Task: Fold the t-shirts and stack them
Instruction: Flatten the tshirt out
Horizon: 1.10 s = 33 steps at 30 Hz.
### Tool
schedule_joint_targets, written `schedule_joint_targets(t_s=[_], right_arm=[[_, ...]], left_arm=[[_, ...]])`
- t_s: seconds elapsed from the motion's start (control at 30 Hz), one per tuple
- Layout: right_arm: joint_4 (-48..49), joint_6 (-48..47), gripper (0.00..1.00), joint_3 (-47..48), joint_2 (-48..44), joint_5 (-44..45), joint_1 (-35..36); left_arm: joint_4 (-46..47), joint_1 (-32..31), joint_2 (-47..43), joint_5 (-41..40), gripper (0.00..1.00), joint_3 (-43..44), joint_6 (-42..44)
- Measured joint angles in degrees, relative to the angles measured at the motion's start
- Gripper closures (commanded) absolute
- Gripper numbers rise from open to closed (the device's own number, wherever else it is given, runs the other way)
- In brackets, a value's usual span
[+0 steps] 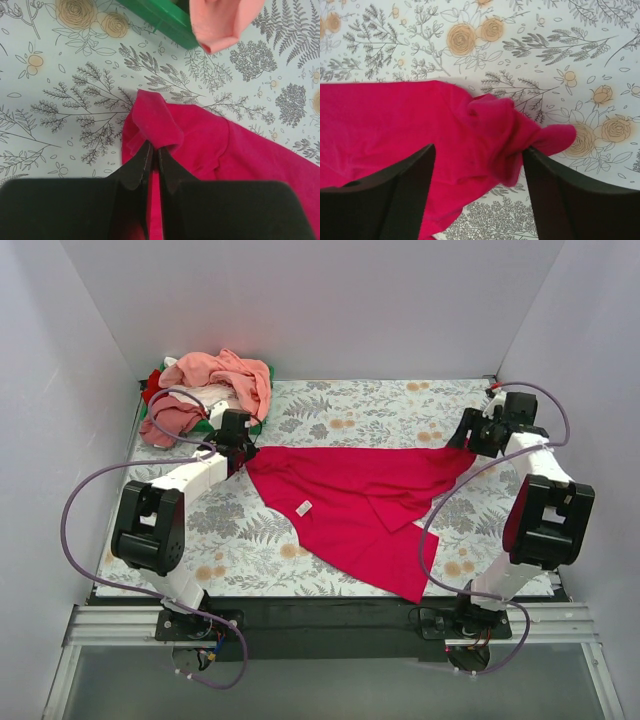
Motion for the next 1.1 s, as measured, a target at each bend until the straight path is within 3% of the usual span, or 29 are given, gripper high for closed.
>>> schedule_joint_targets(t_s=[0.03,0.07,0.17,0.27,0.37,0.47,0.7,0.93,1.1], right_arm=[[0.42,-0.31,0.13,-0.52,-1.18,1.88,1.22],[0.68,-0.35,0.12,-1.51,-2.95,3.93,2.99],[2.38,-0.52,0.12,-7.43,-10.49,10.36,12.17],[3.5,0.48,0.14,-15.41,-17.84,13.77,25.9],[2.1,2.1,0.16,-21.88,-18.93,16.55,36.63],[-0.72,3.56,0.16,-24.09,-17.73,20.28,42.95],[-6.45,6.03,0.18,-24.46,-18.99,29.92,45.86],[-7.54,5.44,0.22,-24.48,-21.27,28.89,51.52],[-7.8,5.6,0.33,-24.48,-17.59,30.23,52.48]], left_arm=[[0.28,0.0,0.0,0.26,1.0,0.0,-0.26],[0.37,0.0,-0.04,0.52,1.0,0.0,-0.52],[0.72,0.0,-0.55,1.55,1.0,-0.35,-1.27],[0.76,0.0,-1.81,2.71,1.0,-1.38,-1.81],[0.94,0.0,-3.21,3.76,1.0,-2.75,-2.14],[0.9,0.0,-3.58,4.22,1.0,-3.63,-2.23],[0.63,0.0,-3.67,4.42,1.0,-5.14,-2.6],[0.63,0.0,-5.25,4.42,1.0,-5.99,-2.62],[0.66,0.0,-6.14,4.37,1.0,-6.34,-2.6]])
